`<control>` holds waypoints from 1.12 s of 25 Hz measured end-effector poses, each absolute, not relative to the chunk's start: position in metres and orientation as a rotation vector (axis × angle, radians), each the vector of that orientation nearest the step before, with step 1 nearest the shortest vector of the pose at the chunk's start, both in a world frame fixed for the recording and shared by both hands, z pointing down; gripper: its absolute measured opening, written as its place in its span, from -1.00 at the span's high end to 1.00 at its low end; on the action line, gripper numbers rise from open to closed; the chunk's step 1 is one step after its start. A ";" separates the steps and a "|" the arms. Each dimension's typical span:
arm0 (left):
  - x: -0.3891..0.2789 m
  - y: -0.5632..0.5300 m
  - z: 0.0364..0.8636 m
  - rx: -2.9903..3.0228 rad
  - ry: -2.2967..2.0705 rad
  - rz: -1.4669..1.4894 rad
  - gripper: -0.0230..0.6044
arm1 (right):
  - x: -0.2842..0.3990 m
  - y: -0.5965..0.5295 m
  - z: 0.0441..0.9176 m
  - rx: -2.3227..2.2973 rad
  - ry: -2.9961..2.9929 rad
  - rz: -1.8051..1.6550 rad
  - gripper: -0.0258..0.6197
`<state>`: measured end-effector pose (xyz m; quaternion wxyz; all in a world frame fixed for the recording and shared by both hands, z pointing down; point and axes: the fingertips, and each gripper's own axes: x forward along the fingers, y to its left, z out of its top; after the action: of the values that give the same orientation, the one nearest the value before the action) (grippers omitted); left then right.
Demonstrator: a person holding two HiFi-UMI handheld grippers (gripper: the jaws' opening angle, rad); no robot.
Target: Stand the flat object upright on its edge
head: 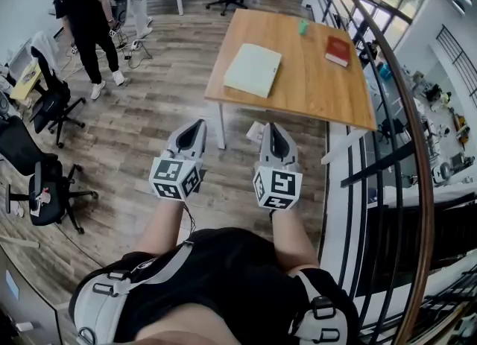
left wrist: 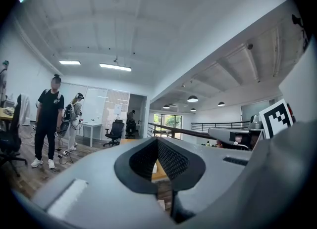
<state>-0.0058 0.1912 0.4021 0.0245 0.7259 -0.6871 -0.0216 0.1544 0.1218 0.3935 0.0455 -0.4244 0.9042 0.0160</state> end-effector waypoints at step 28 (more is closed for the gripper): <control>-0.075 0.131 0.424 2.305 -2.067 -0.011 0.92 | 0.099 0.056 0.413 -1.371 2.684 0.025 0.91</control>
<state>-0.0747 0.1305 0.4235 0.0229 0.7443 -0.6675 -0.0035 0.0992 0.0555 0.4132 0.0638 -0.4540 0.8887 0.0081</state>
